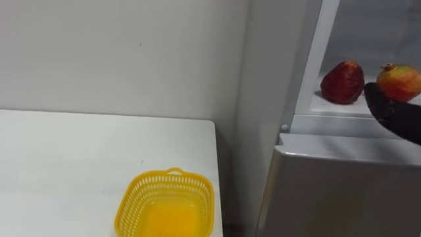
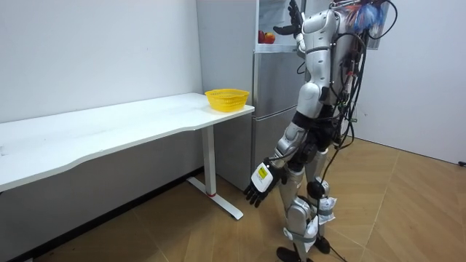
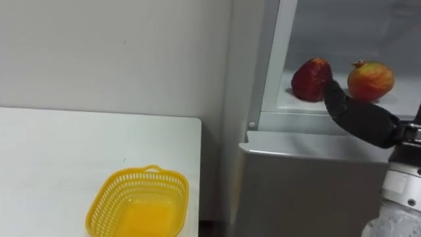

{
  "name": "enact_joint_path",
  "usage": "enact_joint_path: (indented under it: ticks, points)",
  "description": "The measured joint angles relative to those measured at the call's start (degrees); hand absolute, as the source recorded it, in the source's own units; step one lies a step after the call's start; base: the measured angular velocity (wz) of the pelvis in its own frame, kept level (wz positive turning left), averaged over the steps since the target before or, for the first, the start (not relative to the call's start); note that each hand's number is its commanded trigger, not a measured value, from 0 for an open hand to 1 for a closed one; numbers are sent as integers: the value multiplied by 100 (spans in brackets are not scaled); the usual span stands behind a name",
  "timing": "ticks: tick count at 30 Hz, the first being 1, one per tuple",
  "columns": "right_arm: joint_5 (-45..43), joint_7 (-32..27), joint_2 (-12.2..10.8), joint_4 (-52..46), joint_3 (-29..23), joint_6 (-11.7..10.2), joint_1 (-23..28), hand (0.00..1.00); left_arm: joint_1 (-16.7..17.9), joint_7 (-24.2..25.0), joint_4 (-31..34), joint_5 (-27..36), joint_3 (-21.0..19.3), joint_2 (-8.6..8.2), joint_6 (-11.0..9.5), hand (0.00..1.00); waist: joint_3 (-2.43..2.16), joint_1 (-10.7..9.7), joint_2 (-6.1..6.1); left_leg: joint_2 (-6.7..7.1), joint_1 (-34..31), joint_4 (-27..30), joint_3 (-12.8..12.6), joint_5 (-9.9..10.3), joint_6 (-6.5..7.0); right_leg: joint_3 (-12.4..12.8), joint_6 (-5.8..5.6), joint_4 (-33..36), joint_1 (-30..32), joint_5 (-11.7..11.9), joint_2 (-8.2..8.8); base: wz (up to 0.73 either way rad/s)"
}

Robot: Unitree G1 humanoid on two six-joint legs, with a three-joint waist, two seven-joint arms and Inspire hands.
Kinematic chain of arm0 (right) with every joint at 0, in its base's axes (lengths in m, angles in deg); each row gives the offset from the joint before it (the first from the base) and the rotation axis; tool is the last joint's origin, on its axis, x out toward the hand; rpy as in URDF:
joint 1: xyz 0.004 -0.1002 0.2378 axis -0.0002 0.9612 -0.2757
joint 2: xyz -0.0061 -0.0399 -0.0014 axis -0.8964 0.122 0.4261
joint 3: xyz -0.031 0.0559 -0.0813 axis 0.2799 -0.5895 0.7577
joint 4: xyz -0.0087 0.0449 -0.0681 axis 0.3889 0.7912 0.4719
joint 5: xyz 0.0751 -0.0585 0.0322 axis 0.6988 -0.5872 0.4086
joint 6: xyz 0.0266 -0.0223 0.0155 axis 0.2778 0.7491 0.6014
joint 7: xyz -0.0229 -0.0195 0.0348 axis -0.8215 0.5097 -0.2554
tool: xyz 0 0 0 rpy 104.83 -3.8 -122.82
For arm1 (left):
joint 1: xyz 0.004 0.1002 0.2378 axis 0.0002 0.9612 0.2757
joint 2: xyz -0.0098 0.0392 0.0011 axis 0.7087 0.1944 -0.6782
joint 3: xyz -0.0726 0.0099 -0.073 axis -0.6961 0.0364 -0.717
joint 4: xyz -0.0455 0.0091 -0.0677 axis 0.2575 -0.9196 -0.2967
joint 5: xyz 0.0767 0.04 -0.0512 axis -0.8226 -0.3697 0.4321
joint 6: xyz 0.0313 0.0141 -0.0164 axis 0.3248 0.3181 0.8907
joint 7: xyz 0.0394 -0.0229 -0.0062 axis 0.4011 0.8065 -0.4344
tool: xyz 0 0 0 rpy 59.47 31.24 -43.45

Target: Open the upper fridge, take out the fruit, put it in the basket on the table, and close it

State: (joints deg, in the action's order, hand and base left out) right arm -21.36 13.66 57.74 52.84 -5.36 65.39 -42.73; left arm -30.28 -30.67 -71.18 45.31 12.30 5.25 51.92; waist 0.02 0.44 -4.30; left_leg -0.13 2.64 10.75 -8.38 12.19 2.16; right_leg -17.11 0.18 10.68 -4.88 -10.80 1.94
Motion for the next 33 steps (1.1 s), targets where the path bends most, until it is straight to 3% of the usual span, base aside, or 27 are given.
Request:
enact_joint_path:
  ticks: [4, 6, 9, 12, 23, 33]
  points:
    - [27, 114, 270, 269, 11, 150, -440, 0, 66, 122, 139, -6, -151, 8, 33, 0, -4, 31, -13, 0, -3, 19, 14, -12, -3, -17, 0, 6, 3, 0, -1, 2]
    - [97, 180, 433, 328, 19, 163, -635, 0, 71, 131, 139, -5, -152, 23, 38, 0, 15, 45, -47, -1, 0, 21, 28, -18, -8, -21, 0, 5, -4, 0, -1, 2]
    - [181, 228, 485, 596, 21, 195, -871, 0, 32, 137, 141, -20, -152, 31, 83, 0, 43, 86, -128, -2, -8, 58, 59, -19, -10, -20, 0, -1, 4, 0, 1, 3]
    - [225, 415, 601, 970, 31, 333, -992, 0, -38, 181, 132, -252, -223, 27, 158, 0, 18, 152, -173, 1, -50, 62, 76, -18, -8, -17, 1, -2, 3, 0, -3, 4]
    - [306, 957, 724, 1487, 55, 630, -1230, 0, -37, 253, 109, -412, -266, 30, 403, 0, 9, 234, -173, -4, -64, 64, 108, -20, -12, -18, 3, -1, 2, 1, 1, 0]
    - [736, 1334, 779, 2093, 269, 734, -1613, 0, -58, 252, 112, -444, -320, 32, 408, 0, -6, 297, -206, 0, -92, 105, 120, -20, -12, -25, 3, -2, 1, 2, 27, 0]
